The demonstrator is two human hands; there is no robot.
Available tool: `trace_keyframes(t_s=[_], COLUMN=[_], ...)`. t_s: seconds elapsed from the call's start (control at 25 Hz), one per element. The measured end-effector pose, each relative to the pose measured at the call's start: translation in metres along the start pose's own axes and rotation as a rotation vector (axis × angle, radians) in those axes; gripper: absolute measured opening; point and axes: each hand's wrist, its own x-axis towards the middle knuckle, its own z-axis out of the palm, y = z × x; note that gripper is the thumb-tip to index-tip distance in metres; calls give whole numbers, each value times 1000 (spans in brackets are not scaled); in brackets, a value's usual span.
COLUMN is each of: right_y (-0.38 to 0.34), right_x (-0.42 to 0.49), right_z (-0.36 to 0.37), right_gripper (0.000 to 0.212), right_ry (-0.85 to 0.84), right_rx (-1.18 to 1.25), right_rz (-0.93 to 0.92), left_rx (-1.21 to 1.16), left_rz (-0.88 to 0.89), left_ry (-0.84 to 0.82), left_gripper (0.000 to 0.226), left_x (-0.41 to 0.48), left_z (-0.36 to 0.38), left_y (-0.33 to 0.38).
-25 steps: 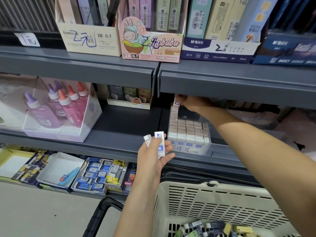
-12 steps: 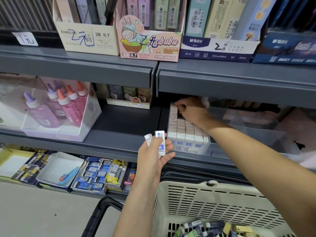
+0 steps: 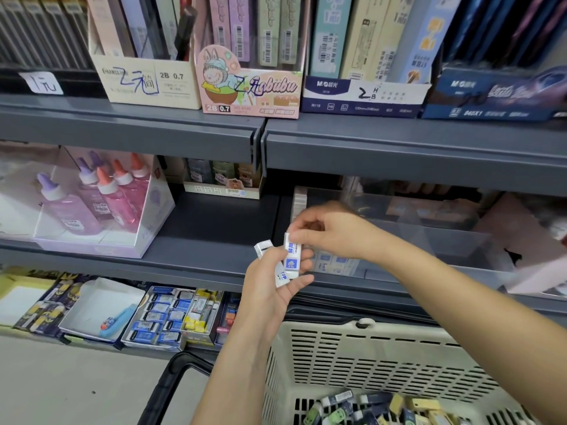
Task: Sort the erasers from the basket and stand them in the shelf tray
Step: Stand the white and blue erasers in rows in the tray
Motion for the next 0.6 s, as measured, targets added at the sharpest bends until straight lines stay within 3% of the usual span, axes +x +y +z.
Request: trace_keyframes(t_s=[0.24,0.36,0.44,0.6], right_y=[6,8,4,-6], right_x=[-17,-28,-29,-28], right_z=[-6,-5,-2,-2], right_gripper=[9,7,14,34], right_ry=[139,4,13,-2], right_rx=[308,79,-59,-35], right_rz=[167,130,79,18], left_rx=[27,92,145,158], left_rz=[102,190,222,227], left_ry=[44,52,32,5], left_gripper=[17,16,15,13], left_x=[-1,1,0,0], left_z=[3,4,4,4], left_y=[-2,-5,-5,-6])
